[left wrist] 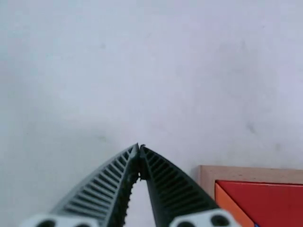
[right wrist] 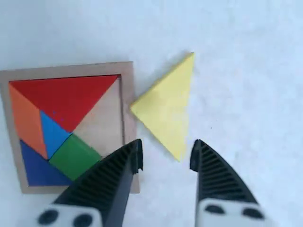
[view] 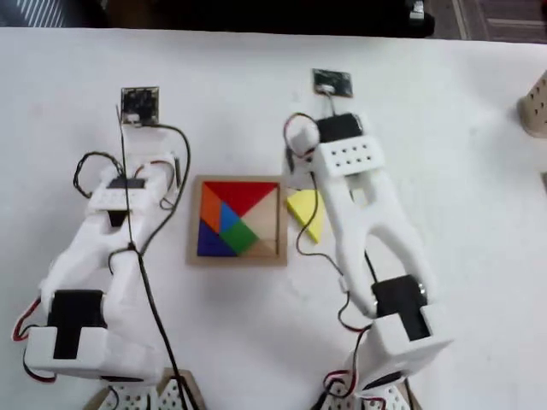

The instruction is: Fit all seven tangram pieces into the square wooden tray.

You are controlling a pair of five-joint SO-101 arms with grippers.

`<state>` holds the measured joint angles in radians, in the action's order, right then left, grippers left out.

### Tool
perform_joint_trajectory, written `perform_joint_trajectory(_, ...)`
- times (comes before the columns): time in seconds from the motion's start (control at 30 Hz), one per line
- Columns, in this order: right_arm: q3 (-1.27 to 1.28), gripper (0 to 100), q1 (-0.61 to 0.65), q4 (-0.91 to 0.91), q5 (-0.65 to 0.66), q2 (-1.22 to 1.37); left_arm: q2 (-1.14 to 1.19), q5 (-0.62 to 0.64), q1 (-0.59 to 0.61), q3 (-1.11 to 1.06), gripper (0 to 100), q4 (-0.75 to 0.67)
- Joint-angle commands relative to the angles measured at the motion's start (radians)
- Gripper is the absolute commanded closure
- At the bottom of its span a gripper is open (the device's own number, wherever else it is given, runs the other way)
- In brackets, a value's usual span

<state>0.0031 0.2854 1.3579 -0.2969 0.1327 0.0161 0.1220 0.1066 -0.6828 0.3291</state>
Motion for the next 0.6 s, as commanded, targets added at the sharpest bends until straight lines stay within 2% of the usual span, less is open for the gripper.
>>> perform_joint_trajectory(0.0, 0.074, 96.1, -0.074, -0.176, 0.014, -0.053, -0.042, -0.009, -0.039, 0.034, 98, -0.020)
perform_joint_trajectory(0.03, 0.098, 99.1, -0.087, -0.217, 0.028, -0.053, -0.041, -0.009, -0.041, 0.034, 98, -0.020)
perform_joint_trajectory(0.1, 0.137, 96.4, -0.102, -0.265, 0.046, -0.053, -0.039, -0.005, -0.041, 0.035, 98, -0.020)
perform_joint_trajectory(0.3, 0.222, 98.0, -0.183, -0.383, 0.046, -0.044, -0.036, -0.002, -0.044, 0.037, 98, -0.023)
perform_joint_trajectory(0.43, 0.230, 98.0, -0.213, -0.418, 0.046, 0.047, -0.035, -0.002, -0.058, 0.031, 98, -0.026)
perform_joint_trajectory(0.57, 0.150, 98.1, -0.182, -0.392, 0.046, 0.180, -0.035, -0.002, -0.062, 0.029, 98, -0.026)
